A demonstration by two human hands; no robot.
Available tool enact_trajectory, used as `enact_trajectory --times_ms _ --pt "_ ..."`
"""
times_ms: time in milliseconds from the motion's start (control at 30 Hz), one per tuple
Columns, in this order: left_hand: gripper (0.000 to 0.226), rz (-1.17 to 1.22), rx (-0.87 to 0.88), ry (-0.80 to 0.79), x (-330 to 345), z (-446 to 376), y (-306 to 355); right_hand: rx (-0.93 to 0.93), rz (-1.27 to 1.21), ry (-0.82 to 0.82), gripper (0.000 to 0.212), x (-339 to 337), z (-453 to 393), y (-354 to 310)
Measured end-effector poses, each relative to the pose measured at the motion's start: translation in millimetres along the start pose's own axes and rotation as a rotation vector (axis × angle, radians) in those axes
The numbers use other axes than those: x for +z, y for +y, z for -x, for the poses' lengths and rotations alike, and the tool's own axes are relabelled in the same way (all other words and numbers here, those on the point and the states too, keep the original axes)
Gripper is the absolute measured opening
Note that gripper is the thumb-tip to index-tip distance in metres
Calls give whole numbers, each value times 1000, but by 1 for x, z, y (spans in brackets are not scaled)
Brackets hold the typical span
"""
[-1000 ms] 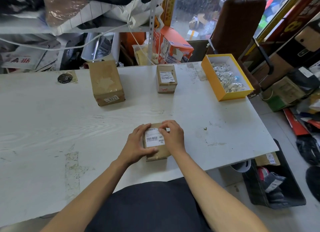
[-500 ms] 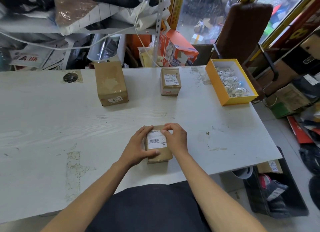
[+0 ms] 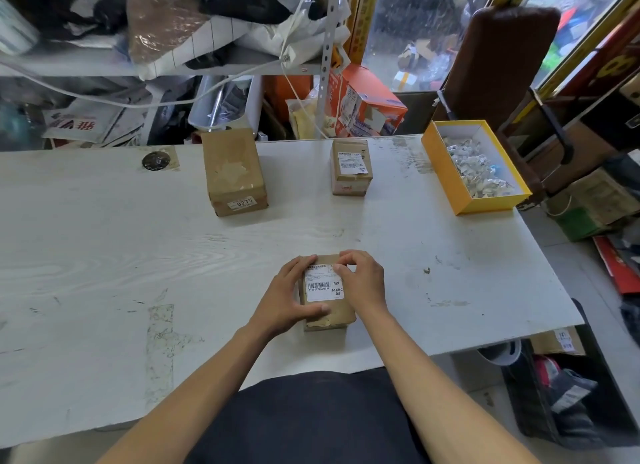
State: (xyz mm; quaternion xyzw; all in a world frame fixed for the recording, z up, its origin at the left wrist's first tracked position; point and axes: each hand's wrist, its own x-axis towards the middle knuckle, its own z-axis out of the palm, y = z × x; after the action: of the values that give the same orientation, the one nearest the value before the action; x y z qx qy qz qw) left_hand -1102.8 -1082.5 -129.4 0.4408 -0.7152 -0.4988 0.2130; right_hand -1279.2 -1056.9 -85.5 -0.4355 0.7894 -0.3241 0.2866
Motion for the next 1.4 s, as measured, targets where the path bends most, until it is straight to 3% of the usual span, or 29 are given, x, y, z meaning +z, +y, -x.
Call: enact_trajectory --times_ms 1400 --pt "97 -11 11 38 1 0 -7 -5 -14 2 6 1 3 0"
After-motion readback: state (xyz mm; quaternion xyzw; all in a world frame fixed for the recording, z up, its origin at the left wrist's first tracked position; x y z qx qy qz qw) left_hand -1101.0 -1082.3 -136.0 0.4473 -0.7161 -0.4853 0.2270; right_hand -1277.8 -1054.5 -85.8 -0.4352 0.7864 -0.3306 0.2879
